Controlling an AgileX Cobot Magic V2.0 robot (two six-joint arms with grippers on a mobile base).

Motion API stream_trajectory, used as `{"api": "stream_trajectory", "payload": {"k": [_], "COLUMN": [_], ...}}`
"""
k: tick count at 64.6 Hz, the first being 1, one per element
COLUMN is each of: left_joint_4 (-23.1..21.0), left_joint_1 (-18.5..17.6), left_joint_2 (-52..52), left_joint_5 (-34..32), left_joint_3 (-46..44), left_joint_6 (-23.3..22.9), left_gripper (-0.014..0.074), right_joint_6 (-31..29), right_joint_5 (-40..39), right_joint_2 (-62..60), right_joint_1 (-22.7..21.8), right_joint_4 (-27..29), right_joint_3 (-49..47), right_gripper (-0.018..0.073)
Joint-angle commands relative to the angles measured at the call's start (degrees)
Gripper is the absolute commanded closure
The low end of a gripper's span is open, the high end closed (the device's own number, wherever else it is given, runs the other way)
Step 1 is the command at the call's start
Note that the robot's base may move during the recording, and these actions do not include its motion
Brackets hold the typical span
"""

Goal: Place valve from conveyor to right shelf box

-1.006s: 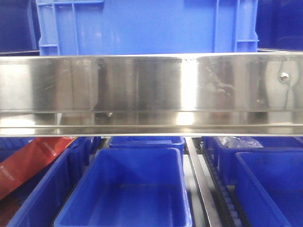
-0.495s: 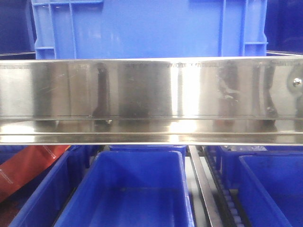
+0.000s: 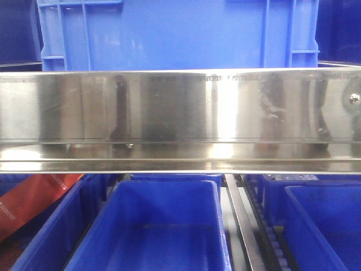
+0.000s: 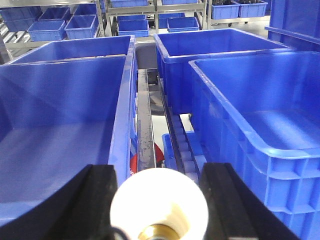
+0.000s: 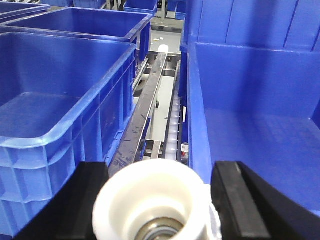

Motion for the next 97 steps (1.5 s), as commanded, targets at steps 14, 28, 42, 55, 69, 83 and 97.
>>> {"api": "stream_trajectory", "payload": {"k": [14, 28, 42, 55, 69, 83, 97], "left_joint_4": [-0.23, -0.23, 1.16, 3.58, 3.58, 3.58, 1.30], "left_joint_1": [-0.41, -0.41, -4.12, -13.88, -20.14, -23.30, -23.81], "left_joint_2": [-0.33, -0.32, 2.39, 12.86, 27.91, 43.26, 54.58], "left_joint_5": [-3.27, -4.00, -6.03, -5.48, -4.79, -2.52, -2.31], "left_joint_3": [-0.23, -0.23, -4.18, -15.74, -30.98, -43.44, -48.51], "left_joint_6": [-0.08, -0.08, -0.08, -0.08, -0.08, -0.08, -0.08], "left_gripper": [0.0707, 0.0707, 0.0707, 0.0707, 0.0707, 0.0707, 0.0707], "right_joint_6": [-0.55, -0.55, -0.55, -0.55, -0.55, -0.55, -0.55], "right_joint_5": [-5.22, -7.31, -7.99, -7.64, -6.80, -6.80, -6.53], "right_joint_2": [-0.47, -0.47, 1.77, 10.12, 23.50, 37.56, 48.25], "right_joint_1": [-0.14, -0.14, -0.14, 3.94, 14.16, 21.97, 23.17], "right_joint_4": [0.10, 0.22, 1.73, 1.96, 1.96, 1.96, 1.96], "right_joint_3": [-0.94, -0.94, -3.90, -15.87, -31.56, -42.45, -45.07], "right_gripper": [0.0711, 0.0711, 0.0711, 0.0711, 0.0711, 0.0711, 0.0711]}}
